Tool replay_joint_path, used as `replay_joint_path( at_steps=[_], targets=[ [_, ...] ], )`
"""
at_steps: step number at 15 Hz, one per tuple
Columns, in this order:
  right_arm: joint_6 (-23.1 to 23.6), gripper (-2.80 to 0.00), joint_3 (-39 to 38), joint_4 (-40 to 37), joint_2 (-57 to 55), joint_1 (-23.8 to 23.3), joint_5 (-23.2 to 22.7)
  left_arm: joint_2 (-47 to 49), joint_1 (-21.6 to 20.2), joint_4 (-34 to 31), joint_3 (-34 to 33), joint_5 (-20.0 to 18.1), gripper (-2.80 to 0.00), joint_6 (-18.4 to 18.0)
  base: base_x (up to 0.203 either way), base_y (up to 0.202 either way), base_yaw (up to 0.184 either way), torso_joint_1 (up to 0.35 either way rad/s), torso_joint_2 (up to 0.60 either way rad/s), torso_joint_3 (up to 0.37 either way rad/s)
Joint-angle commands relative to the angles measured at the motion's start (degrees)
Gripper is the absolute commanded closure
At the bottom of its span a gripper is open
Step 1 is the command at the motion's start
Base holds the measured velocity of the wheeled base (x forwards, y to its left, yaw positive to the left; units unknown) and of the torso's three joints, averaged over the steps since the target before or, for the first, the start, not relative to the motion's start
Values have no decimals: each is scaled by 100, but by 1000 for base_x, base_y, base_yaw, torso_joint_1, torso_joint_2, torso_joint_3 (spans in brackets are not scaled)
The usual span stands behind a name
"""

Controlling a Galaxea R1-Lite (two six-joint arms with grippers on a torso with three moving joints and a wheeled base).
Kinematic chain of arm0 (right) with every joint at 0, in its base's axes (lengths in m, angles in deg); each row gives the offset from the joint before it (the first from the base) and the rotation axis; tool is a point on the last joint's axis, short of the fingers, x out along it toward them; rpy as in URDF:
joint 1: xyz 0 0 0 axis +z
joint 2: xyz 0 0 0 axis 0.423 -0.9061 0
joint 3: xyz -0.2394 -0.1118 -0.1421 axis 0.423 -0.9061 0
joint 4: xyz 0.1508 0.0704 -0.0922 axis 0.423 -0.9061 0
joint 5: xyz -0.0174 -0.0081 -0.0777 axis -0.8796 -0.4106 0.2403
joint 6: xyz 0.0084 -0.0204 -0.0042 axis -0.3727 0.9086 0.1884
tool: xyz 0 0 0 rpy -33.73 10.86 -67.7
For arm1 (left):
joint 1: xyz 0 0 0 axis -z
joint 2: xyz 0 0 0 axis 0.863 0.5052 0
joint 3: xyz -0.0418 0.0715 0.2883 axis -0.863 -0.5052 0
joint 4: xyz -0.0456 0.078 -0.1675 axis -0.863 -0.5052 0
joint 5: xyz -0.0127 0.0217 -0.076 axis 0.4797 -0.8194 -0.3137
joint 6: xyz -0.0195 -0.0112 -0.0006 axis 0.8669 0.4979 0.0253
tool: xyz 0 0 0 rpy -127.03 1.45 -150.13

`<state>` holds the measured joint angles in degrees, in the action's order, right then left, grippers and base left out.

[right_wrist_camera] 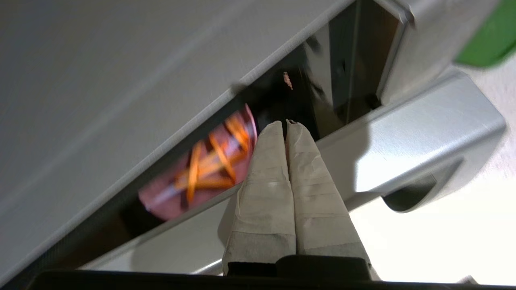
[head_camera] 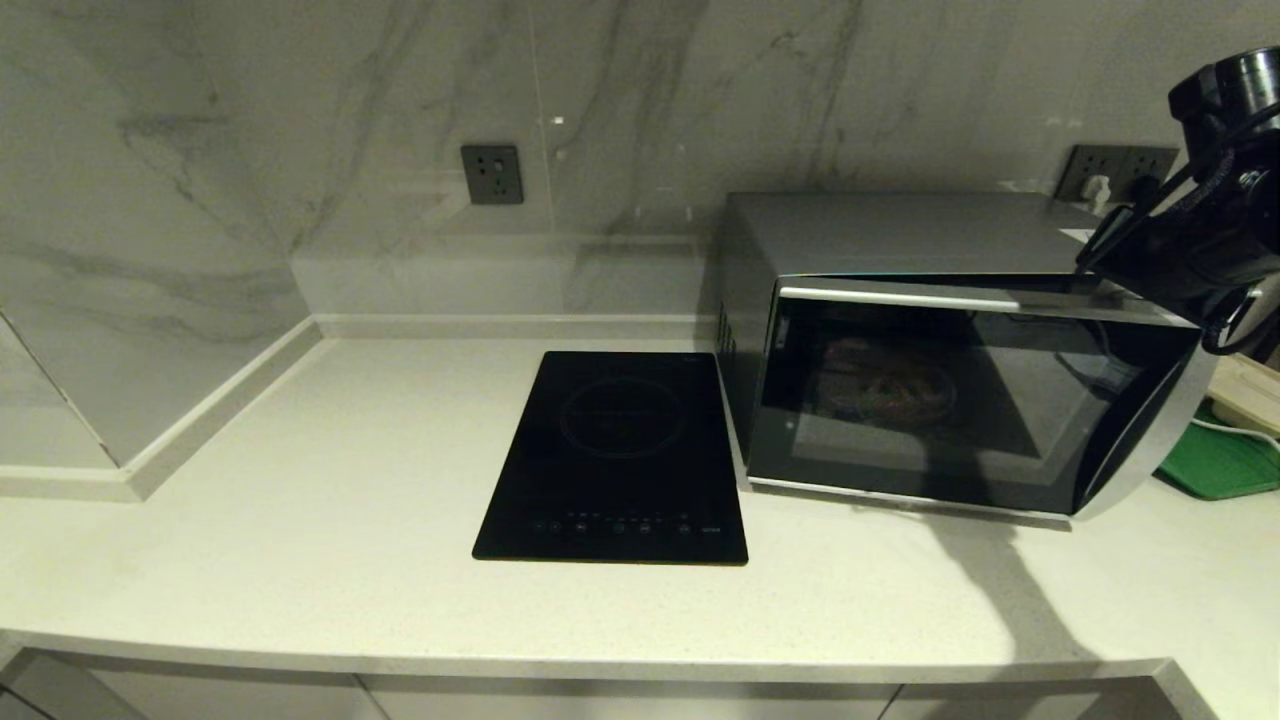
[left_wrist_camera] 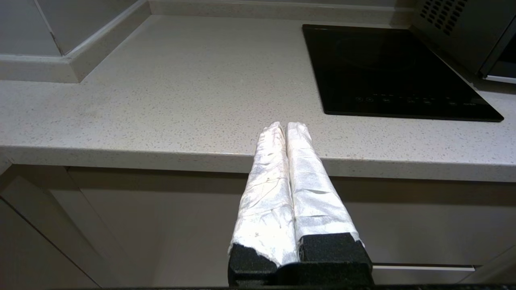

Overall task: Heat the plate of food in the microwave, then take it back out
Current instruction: Open the microwave oven

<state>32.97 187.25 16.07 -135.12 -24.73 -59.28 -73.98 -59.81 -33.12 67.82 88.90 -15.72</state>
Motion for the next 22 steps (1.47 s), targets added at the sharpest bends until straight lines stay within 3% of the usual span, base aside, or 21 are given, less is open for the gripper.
replay_joint_path(
  at_steps=[1, 8, 16, 22],
  targets=[
    [-23, 0, -7, -269, 348, 10, -121, 0, -2, 5, -1, 1, 0, 5, 0, 0, 0, 0, 0, 0],
    [50, 0, -29, -1328, 1096, 15, -669, 0, -2, 5, -1, 1, 0, 5, 0, 0, 0, 0, 0, 0],
    [46, 0, -272, -1303, 597, -414, -449, 0, -2, 5, -1, 1, 0, 5, 0, 0, 0, 0, 0, 0],
    [149, 0, -466, -1318, 854, -390, -743, 0, -2, 5, -1, 1, 0, 13, 0, 0, 0, 0, 0, 0]
  ],
)
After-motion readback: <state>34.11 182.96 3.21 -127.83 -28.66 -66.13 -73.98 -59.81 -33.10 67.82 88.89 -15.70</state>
